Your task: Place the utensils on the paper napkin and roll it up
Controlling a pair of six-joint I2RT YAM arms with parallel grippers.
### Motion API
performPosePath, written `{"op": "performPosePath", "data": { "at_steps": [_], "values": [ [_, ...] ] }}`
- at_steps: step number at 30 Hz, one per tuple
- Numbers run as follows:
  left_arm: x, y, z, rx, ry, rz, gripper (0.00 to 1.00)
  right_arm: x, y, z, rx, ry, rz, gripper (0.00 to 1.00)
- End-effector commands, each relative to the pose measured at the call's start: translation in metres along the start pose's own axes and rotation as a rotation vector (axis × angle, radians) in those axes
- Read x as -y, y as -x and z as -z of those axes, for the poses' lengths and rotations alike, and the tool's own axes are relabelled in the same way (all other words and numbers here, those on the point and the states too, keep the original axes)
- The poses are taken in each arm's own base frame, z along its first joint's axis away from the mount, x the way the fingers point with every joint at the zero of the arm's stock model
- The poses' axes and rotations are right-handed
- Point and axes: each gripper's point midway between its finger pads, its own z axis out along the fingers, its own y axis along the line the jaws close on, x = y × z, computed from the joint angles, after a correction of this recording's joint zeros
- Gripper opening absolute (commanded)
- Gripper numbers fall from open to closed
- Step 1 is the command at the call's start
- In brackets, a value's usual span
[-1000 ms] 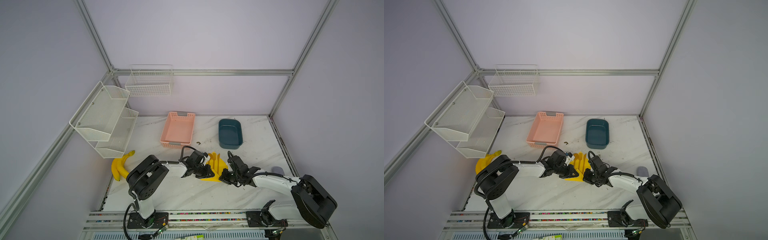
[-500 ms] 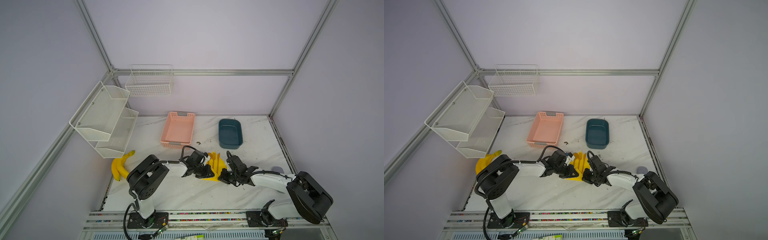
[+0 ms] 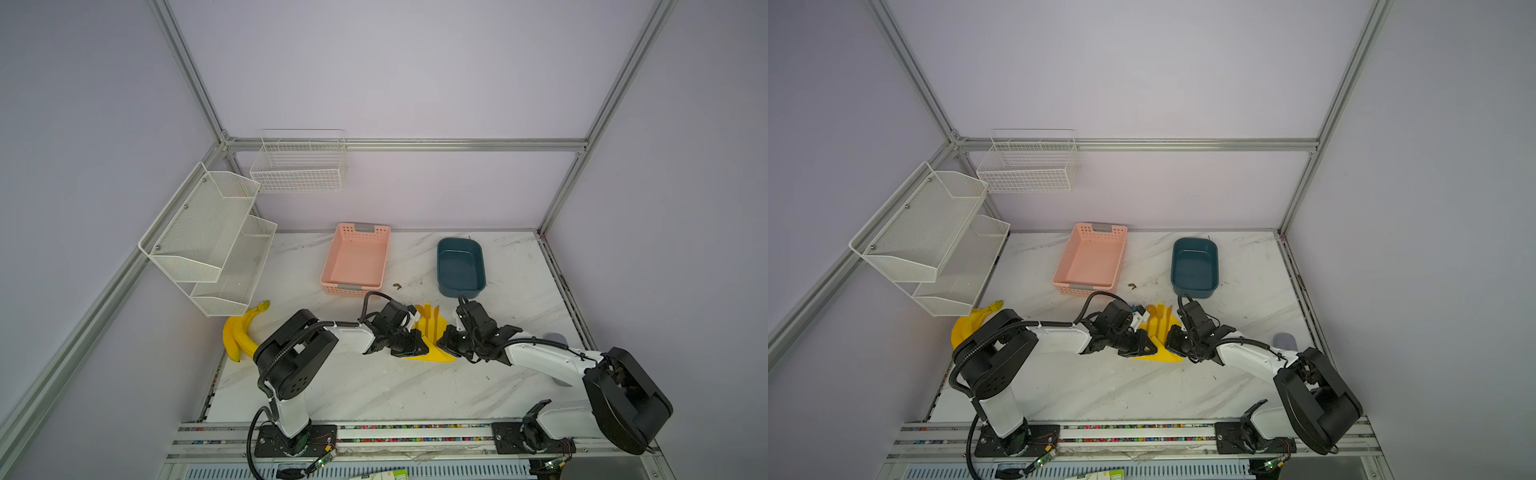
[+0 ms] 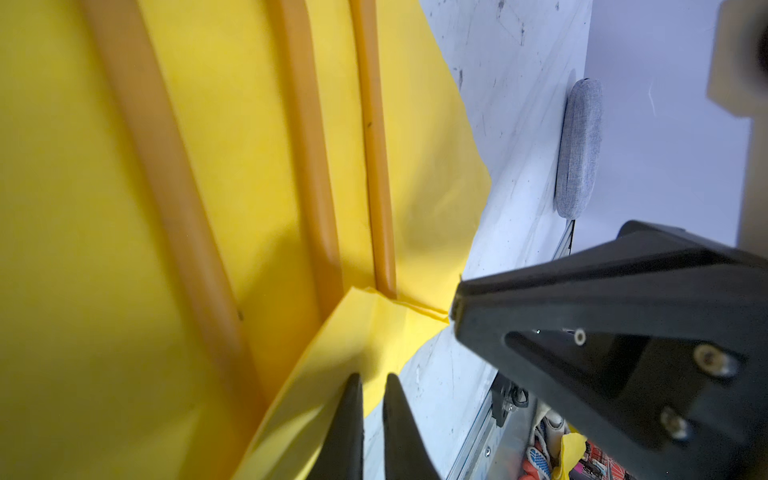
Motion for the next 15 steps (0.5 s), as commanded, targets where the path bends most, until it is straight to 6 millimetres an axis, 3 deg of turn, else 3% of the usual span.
{"op": "performPosePath", "data": {
  "at_steps": [1,5,15],
  "values": [
    [0.025,0.02,0.004,0.037,-0.05,-0.065,0.12,0.005,0.017,-0.002,0.025,-0.028,-0.005,0.11],
    [0.024,0.019,0.003,0.034,-0.048,-0.062,0.12,0.005,0.027,-0.008,0.009,-0.013,0.01,0.11],
    [0.024,0.019,0.003,0.036,-0.047,-0.06,0.12,0.002,0.032,-0.018,-0.043,0.084,-0.014,0.17]
  ]
}}
